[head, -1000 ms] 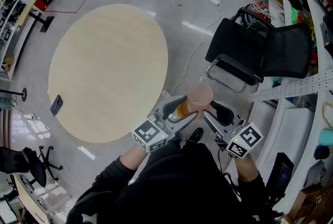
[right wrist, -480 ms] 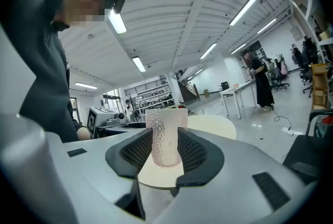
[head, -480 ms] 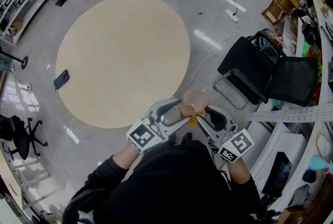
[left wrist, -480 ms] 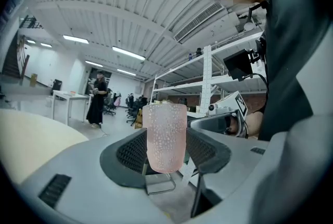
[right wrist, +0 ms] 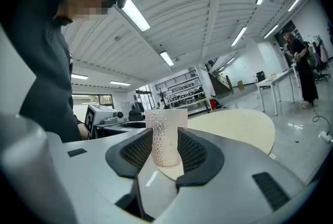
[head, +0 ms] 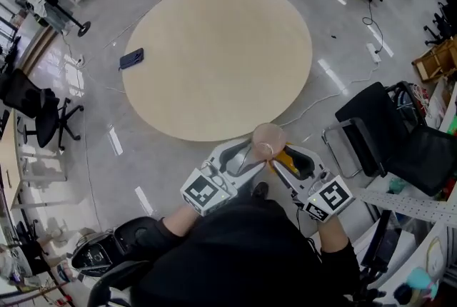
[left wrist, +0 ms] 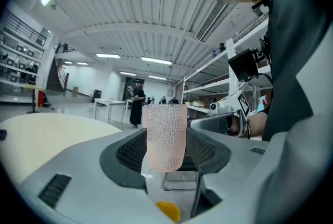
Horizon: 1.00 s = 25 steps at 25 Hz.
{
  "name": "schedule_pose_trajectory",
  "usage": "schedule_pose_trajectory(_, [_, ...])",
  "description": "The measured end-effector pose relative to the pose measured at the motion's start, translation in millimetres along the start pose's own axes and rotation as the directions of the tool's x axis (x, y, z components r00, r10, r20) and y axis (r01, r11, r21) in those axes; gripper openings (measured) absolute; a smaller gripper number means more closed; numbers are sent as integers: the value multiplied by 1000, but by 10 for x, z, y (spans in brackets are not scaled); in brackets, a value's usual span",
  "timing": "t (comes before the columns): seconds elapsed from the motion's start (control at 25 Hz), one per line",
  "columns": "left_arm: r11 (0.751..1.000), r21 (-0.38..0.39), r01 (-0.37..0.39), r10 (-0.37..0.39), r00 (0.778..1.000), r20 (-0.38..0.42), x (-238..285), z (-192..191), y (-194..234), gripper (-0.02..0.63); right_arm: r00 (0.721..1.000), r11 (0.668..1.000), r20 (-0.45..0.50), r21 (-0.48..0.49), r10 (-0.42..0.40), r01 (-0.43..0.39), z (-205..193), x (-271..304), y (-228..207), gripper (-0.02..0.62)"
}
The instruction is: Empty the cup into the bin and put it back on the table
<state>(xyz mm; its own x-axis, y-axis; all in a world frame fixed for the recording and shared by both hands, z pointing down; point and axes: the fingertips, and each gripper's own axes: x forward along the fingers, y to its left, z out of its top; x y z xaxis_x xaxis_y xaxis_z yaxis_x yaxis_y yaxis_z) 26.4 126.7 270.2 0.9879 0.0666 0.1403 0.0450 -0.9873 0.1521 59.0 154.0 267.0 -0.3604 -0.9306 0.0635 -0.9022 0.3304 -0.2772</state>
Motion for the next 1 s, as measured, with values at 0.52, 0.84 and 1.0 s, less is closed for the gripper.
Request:
schedule_pose_trajectory(0.52, [948, -41, -315, 316, 949, 7, -902, -216, 356, 240, 947, 950, -84, 34, 311, -309, -302, 779, 540, 160])
schedule_pose_trajectory(0.84, [920, -73, -385, 388, 921, 32, -1409, -264, 1029, 239, 911, 922, -147, 38, 386, -385, -344, 1626, 699, 160])
schedule_pose_trajectory(1.0, [913, -84, -400, 404, 914, 31, -1673, -279, 1490, 240, 901, 917, -173, 40, 399, -398, -374, 2163, 743, 160])
